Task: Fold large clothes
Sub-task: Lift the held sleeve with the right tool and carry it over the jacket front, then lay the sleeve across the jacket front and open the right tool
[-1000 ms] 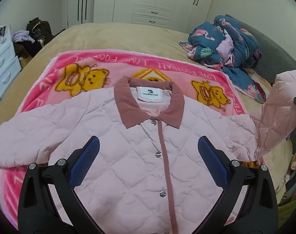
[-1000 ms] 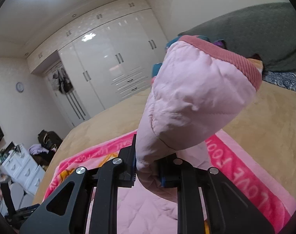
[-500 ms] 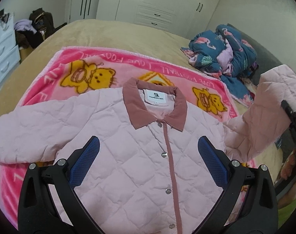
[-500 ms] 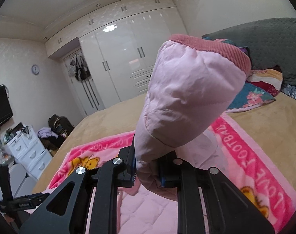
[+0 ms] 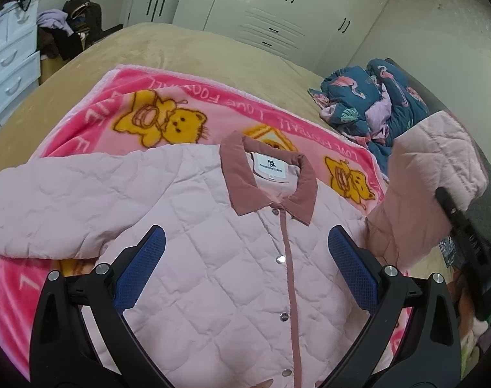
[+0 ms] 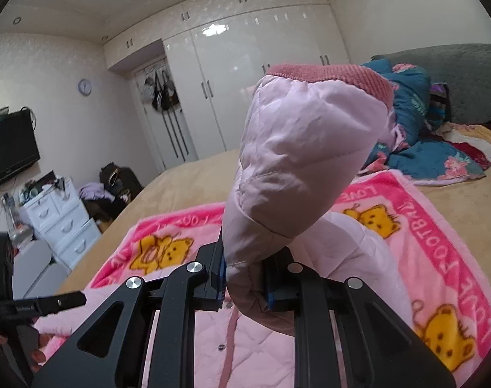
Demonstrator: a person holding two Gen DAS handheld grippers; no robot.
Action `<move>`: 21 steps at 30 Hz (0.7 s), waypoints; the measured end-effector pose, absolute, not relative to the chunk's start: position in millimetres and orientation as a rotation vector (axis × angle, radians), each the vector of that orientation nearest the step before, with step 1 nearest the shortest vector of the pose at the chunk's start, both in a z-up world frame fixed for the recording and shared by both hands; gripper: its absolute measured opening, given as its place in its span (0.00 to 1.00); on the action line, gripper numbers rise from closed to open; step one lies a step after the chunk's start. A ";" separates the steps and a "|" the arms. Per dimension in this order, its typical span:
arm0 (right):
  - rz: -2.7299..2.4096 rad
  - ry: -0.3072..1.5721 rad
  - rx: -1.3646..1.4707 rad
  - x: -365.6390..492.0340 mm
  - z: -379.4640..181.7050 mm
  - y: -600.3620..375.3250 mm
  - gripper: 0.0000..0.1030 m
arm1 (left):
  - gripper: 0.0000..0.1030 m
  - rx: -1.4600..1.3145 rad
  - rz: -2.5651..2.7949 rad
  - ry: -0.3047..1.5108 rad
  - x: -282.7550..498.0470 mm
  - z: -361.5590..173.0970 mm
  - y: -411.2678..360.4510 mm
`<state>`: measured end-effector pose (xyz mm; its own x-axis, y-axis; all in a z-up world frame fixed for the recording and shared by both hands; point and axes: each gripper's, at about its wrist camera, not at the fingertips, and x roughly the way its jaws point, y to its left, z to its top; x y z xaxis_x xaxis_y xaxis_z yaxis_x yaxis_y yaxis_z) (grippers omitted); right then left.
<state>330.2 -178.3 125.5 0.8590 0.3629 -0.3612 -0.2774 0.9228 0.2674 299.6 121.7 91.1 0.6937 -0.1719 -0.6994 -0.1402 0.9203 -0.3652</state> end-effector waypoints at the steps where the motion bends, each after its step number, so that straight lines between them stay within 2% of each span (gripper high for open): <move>1: 0.347 0.424 0.200 330.9 121.3 -171.6 0.16 | 0.92 -0.419 -0.021 0.812 299.6 89.4 123.5; 16: 0.426 0.616 0.063 332.4 28.0 -78.0 0.17 | 0.92 -0.487 -0.065 0.819 298.9 68.8 136.6; 21: 0.471 0.692 0.018 326.8 -4.6 -50.6 0.23 | 0.92 -0.509 -0.096 0.834 298.4 59.2 139.2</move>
